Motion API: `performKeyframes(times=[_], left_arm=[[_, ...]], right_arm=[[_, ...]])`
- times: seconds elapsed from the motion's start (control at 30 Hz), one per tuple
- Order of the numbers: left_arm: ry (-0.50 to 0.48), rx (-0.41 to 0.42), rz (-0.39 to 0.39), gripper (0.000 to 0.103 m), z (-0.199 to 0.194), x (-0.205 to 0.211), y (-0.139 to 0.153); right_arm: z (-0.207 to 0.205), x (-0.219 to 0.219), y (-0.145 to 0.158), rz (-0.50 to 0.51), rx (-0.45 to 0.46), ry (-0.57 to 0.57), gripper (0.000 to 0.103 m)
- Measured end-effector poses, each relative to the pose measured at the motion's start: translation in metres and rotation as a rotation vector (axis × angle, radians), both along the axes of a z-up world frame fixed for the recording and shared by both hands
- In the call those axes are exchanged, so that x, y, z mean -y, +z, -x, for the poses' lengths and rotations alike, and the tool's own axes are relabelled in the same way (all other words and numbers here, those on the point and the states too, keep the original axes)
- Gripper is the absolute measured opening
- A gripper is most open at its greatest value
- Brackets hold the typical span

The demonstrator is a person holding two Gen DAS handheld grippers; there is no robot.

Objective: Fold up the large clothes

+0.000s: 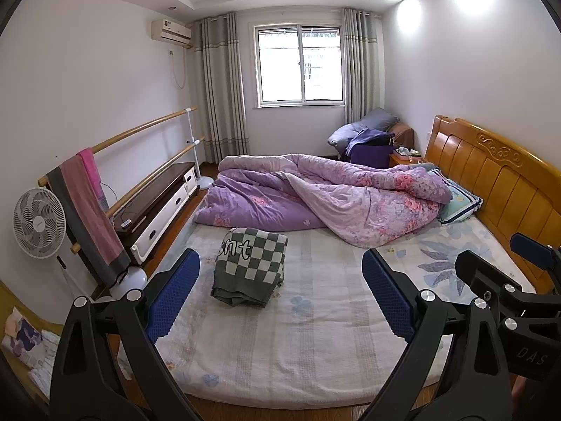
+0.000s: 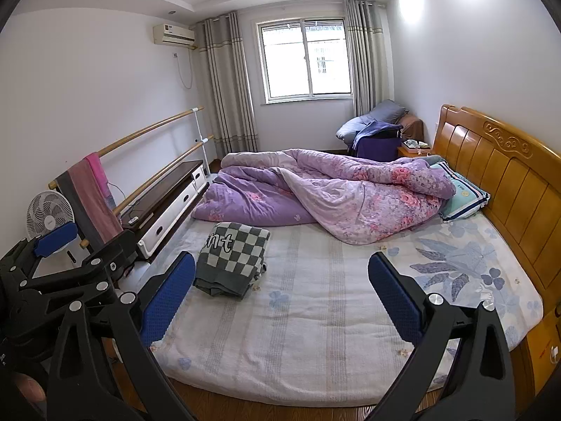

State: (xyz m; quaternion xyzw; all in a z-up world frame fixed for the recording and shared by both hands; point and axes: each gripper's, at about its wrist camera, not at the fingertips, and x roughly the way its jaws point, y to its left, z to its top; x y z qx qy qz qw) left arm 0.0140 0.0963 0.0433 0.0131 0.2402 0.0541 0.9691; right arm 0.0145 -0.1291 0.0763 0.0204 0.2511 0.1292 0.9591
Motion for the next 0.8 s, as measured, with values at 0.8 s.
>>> performKeyframes(times=[0.8], left_arm=[[0.022, 0.009, -0.009, 0.094, -0.0045, 0.0002, 0.0028]], right_arm=[[-0.0074, -0.0008, 0.0007, 0.005, 0.004, 0.009, 0.095]])
